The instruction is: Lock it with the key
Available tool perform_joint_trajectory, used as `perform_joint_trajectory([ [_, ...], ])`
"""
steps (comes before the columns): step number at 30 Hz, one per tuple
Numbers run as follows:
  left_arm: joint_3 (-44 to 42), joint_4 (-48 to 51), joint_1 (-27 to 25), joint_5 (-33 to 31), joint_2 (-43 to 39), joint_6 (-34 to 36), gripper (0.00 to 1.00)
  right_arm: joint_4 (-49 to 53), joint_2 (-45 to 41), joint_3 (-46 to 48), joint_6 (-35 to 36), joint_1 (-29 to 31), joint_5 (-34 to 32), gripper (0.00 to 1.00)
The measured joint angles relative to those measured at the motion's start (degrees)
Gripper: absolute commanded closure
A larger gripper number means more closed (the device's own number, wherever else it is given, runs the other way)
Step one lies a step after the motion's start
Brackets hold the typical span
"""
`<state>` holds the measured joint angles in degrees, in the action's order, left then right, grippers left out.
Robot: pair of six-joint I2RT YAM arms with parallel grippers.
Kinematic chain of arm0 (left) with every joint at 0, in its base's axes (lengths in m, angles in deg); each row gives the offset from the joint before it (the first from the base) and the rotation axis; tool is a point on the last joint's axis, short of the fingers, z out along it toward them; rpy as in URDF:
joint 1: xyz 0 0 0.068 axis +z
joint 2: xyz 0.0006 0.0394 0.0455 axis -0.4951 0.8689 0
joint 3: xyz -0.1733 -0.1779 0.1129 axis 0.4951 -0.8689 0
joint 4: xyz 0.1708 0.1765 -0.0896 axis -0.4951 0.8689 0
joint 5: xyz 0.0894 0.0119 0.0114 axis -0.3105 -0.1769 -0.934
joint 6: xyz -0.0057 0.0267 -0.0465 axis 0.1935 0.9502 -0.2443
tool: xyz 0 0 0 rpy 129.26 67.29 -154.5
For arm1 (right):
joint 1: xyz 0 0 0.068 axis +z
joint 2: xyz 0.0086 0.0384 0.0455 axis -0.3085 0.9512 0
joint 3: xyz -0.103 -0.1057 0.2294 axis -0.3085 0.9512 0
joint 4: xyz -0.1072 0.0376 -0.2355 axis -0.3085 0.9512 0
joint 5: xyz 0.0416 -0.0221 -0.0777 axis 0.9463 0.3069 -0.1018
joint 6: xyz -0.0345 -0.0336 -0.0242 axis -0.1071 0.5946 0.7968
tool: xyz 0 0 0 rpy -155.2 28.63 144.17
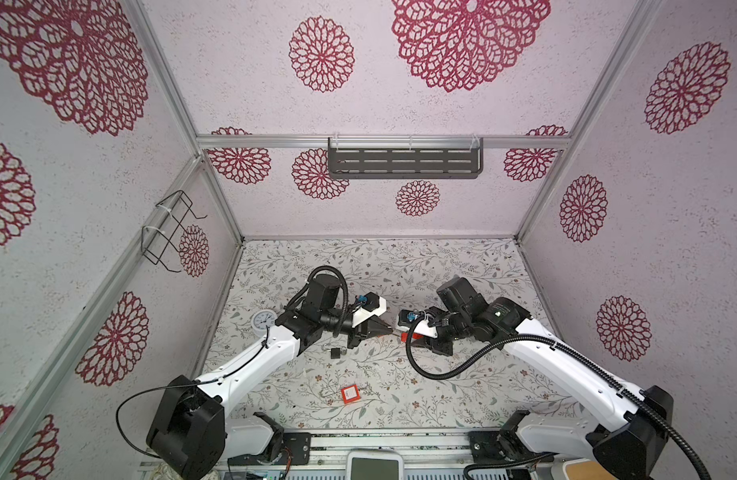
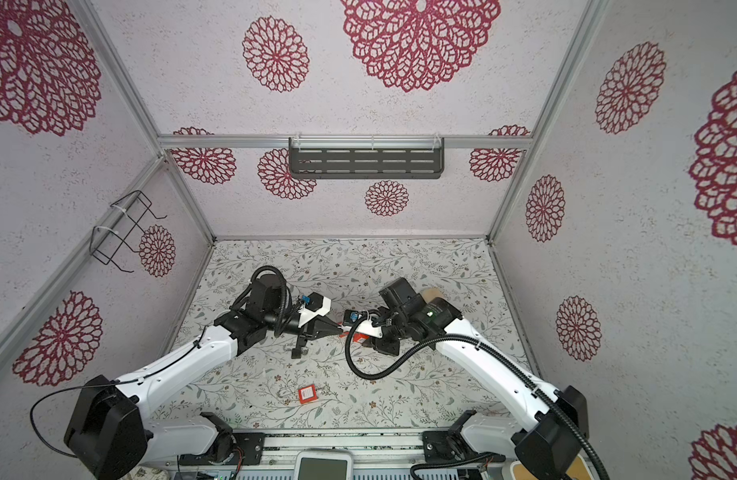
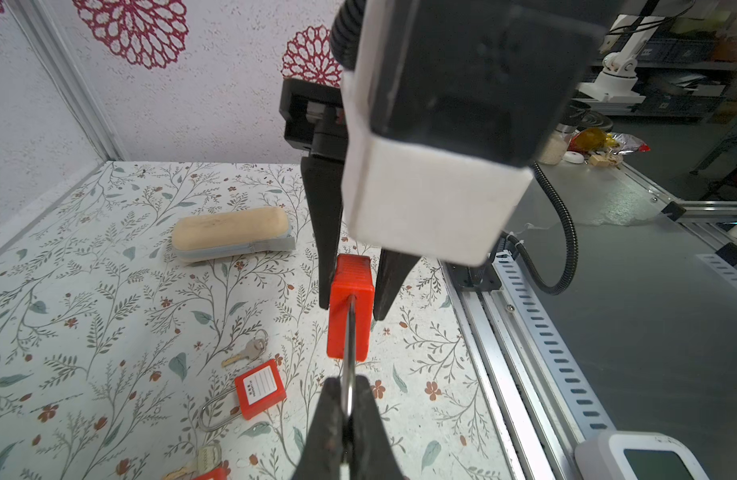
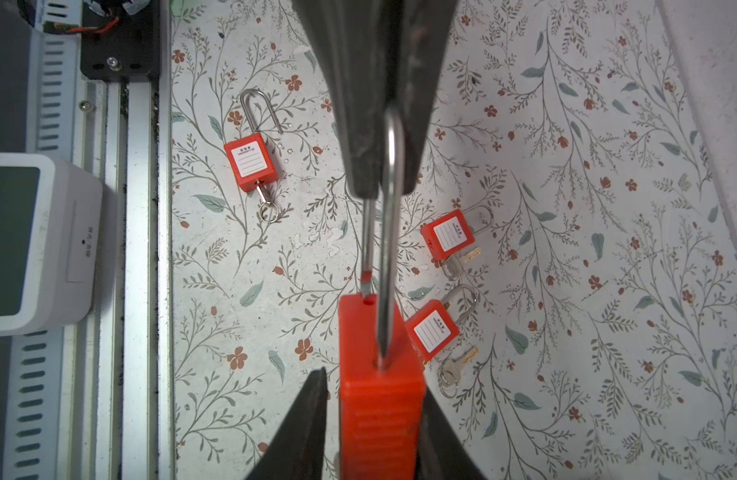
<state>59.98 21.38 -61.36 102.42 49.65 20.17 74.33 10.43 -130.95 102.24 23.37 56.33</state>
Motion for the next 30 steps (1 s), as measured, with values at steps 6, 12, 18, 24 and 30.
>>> perform_joint_trajectory([
  [6,0.0,0.31,-0.07,0.7,-0.02,0.04,1.0,0.04,0.04,0.0,0.33,-0.35,0.33,0.8],
  [12,0.0,0.26,-0.07,0.76,-0.02,0.07,1.0,0.83,0.44,-0.68,0.5,-0.61,0.92,0.86],
  [18,-0.07,-0.04,-0.81,-0.48,-0.44,0.24,1.0,2.73,1.57,-2.16,0.48,-1.07,2.93,0.86],
  [24,-0.09,-1.31,-1.7,-2.36,-1.25,0.7,1.0,5.46,2.32,-4.37,0.52,-1.68,4.26,0.87],
  [30,-0.09,-2.32,-2.95,-4.02,-1.29,1.44,1.0,6.21,3.61,-6.45,1.68,-1.84,5.92,0.88],
])
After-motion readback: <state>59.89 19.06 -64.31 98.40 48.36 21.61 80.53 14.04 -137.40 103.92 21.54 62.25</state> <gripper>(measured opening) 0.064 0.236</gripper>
